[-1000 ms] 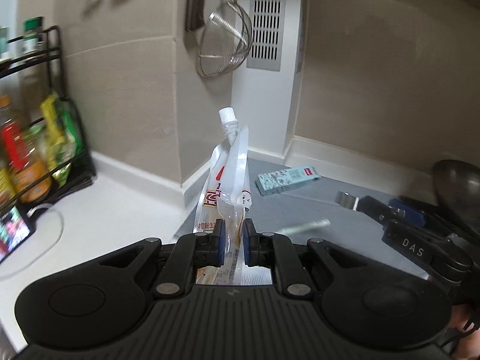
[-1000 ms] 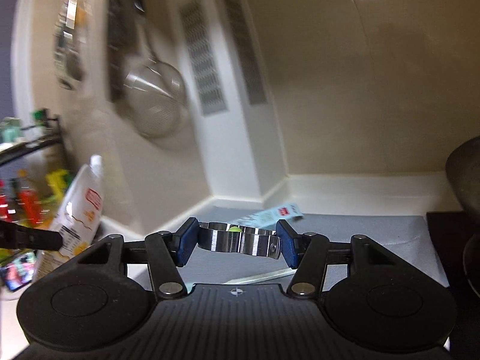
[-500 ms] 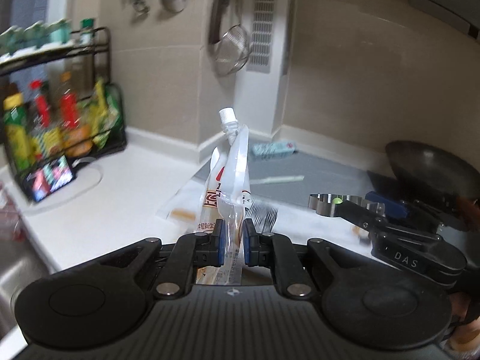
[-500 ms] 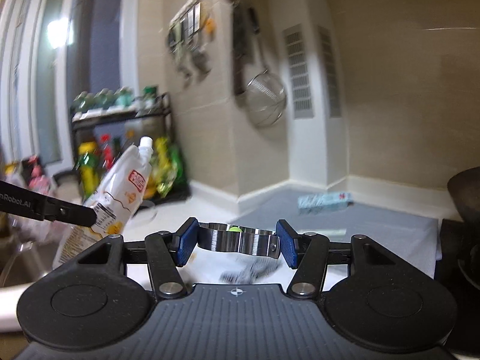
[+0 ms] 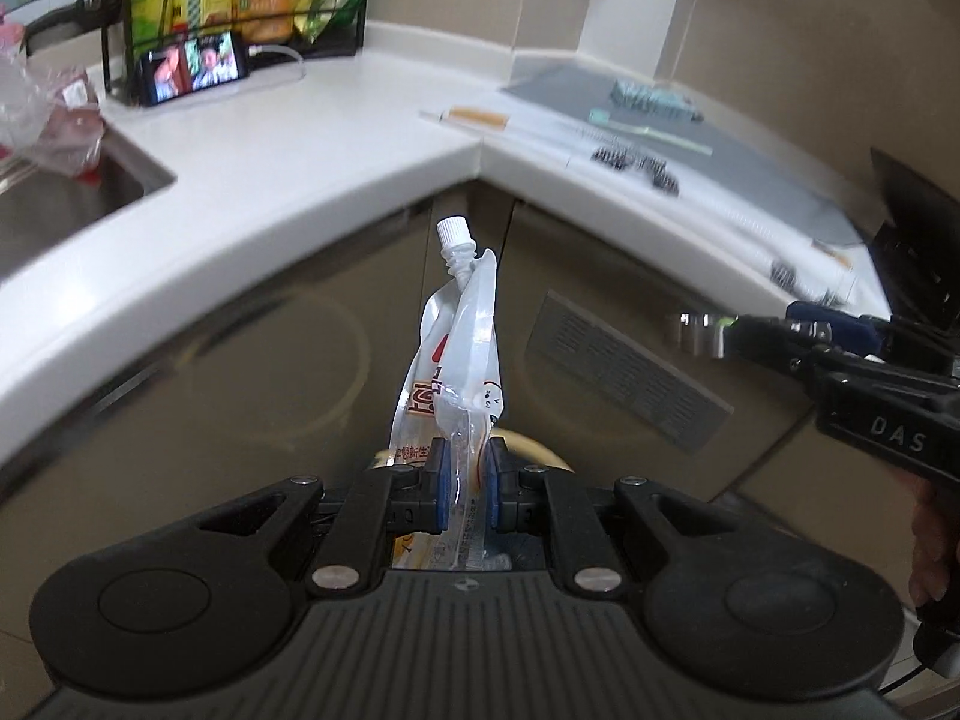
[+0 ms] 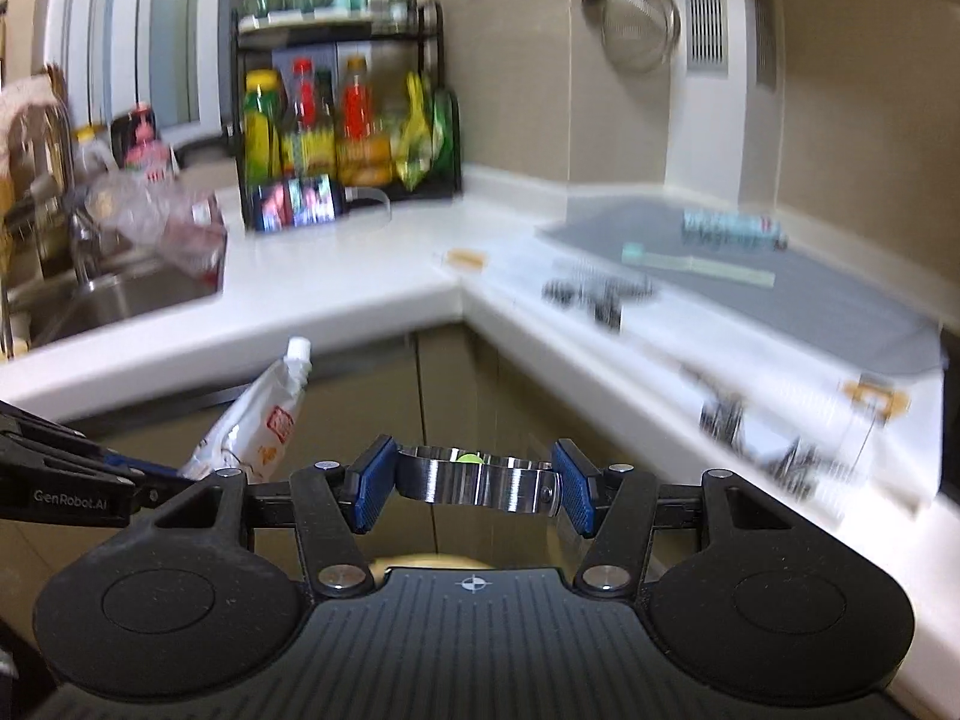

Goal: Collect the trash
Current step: 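Carry the juice pouch and ring cutter down over the trash bin with both tools, then open the left tool to drop the pouch while the right tool drops the ring cutter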

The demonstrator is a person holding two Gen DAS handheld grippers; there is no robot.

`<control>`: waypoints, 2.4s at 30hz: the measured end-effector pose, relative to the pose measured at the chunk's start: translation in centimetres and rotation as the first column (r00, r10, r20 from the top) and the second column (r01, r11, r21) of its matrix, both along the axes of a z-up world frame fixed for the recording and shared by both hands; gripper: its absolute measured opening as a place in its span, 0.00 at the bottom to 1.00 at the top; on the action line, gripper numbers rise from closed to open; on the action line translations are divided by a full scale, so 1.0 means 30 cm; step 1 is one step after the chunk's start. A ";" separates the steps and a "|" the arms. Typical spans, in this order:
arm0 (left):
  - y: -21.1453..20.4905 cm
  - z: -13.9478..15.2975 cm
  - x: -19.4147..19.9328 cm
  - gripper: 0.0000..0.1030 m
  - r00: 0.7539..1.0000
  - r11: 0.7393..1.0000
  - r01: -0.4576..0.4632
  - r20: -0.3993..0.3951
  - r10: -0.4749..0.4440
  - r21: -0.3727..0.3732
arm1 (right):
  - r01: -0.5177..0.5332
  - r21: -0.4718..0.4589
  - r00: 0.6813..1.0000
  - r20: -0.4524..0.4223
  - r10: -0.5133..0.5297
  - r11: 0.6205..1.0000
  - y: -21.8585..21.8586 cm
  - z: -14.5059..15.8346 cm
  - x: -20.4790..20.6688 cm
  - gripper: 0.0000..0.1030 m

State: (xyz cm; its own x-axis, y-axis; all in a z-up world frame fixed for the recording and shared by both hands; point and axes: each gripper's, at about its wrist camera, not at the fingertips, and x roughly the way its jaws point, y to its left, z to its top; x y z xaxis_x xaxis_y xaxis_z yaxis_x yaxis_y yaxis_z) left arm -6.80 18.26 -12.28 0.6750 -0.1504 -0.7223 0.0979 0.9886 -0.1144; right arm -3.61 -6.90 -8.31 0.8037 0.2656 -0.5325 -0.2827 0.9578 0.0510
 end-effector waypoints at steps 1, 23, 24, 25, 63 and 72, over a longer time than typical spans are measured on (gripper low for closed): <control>0.000 -0.017 0.002 0.12 1.000 1.000 -0.002 -0.006 0.002 0.007 | 0.004 -0.002 1.000 -0.021 -0.004 1.000 0.004 -0.026 0.002 0.58; -0.080 -0.285 0.073 0.12 0.984 0.992 0.038 -0.179 -0.017 0.117 | -0.032 -0.073 0.963 -0.269 0.011 0.997 0.058 -0.339 0.064 0.58; -0.082 -0.294 0.076 0.12 0.982 0.992 0.041 -0.186 -0.018 0.119 | -0.032 -0.078 0.962 -0.272 0.010 0.996 0.058 -0.347 0.066 0.58; -0.085 -0.300 0.080 0.12 0.981 0.992 0.043 -0.191 -0.019 0.122 | -0.034 -0.081 0.961 -0.277 0.010 0.996 0.058 -0.353 0.069 0.58; -0.159 -0.625 0.297 0.12 0.925 0.977 0.091 -0.380 -0.011 0.193 | -0.057 -0.177 0.870 -0.491 -0.038 0.983 0.151 -0.701 0.321 0.58; -0.169 -0.665 0.319 0.13 0.919 0.971 0.109 -0.395 -0.018 0.210 | -0.041 -0.185 0.851 -0.521 -0.062 0.982 0.147 -0.740 0.354 0.58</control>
